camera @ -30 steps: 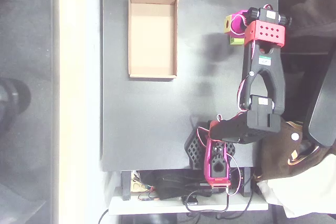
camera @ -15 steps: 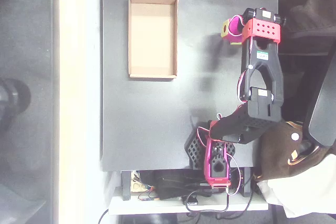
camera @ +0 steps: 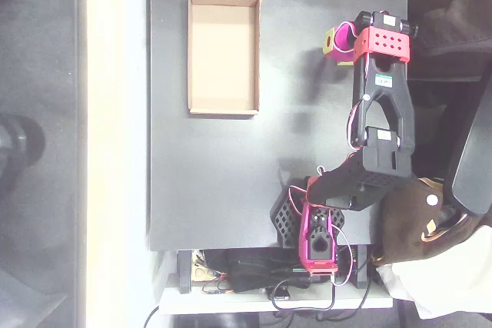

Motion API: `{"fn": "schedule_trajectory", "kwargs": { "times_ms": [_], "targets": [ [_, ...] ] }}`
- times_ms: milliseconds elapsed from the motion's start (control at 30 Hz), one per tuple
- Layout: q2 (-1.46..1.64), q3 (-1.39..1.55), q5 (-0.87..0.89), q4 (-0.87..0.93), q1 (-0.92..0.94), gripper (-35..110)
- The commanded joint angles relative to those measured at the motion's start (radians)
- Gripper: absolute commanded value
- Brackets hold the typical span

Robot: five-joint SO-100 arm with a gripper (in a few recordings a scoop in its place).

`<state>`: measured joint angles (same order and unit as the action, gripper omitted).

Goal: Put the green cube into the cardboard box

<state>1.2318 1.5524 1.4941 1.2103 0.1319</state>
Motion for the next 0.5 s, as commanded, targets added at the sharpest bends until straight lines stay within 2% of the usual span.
{"fn": "schedule_trajectory", "kwargs": {
  "times_ms": [0, 267, 467],
  "targets": [
    [0.006, -0.006, 0.011, -0.002, 0.015, 33],
    [0.006, -0.005, 0.012, -0.002, 0.015, 32],
    [0.009, -0.017, 0.009, -0.002, 0.02, 19]
  ]
}}
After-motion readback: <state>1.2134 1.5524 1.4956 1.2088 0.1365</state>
